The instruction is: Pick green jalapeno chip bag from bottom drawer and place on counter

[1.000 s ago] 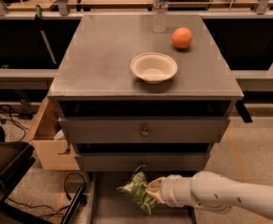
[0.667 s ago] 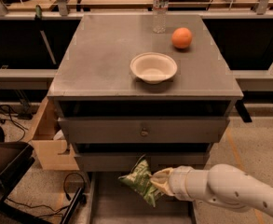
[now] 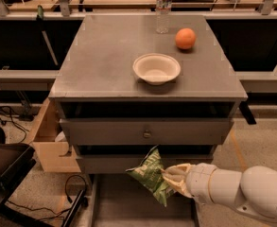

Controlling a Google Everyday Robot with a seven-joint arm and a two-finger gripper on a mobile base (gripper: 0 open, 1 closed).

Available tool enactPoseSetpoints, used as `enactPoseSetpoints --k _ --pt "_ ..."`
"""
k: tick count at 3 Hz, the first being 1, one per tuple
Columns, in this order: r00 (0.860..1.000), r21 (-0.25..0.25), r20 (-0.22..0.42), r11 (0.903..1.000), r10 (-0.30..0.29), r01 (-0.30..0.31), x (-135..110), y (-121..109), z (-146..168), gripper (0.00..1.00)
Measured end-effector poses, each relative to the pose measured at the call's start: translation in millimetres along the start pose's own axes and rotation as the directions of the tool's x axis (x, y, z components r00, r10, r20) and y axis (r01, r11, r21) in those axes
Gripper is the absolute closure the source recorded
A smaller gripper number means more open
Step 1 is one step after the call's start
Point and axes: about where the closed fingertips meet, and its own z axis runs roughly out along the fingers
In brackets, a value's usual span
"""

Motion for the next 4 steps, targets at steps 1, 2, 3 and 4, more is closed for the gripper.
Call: enactPoseSetpoints --k 1,2,3,4 --pt "1.0 0.0 0.0 1.0 0.0 0.0 0 0 0 1.0" --pt "0.999 -0.006 0.022 0.9997 -0.024 0.024 -27 0 -3 1.0" --pt "0.995 -0.001 0.063 0.9974 -0.072 0.072 -83 -5 -20 1.0" --pt "0.986 0.003 0.086 0.9898 -0.142 0.143 -154 -19 -40 1.0"
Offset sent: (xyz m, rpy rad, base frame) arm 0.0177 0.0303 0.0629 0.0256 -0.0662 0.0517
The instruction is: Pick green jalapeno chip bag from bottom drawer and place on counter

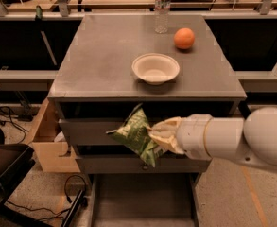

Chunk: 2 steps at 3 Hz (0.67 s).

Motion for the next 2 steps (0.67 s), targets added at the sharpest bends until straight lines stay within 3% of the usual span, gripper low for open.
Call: enactPoseSetpoints --k 2 --pt "0.99 0.004 0.034 0.9903 -0.139 0.139 -121 -46 -8 1.0"
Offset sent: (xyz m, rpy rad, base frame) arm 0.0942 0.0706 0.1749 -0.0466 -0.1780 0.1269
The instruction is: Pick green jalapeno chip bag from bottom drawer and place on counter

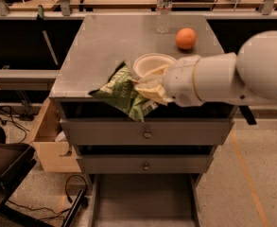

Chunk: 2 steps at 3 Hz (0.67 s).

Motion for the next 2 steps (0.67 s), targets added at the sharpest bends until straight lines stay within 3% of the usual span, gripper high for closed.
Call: enactPoseSetpoints --k 1,2 --pt "0.998 0.006 0.052 0.999 -0.044 0.043 -40.2 -29.8 21.4 1.0" --pt "0.998 0.005 0.052 0.999 -0.044 0.043 -40.3 -29.8 21.4 1.0"
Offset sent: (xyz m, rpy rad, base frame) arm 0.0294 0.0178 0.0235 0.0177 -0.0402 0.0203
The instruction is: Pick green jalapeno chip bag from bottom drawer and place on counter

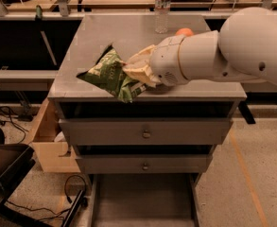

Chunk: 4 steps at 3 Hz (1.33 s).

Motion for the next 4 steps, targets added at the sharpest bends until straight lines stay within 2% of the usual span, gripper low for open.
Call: enactPoseSetpoints --k 1,2,3,4 --pt "1.0 0.015 0.008 0.9997 -0.02 0.02 -11 -20 8 1.0" --pt "0.999 0.023 -0.012 0.9989 -0.041 0.041 -20 -67 24 1.0" --pt "0.996 0.003 -0.054 0.9973 -0.072 0.073 -13 -120 60 1.0" --pt "0.99 -0.02 -0.093 0.9943 -0.106 0.105 -5 -161 111 1.0"
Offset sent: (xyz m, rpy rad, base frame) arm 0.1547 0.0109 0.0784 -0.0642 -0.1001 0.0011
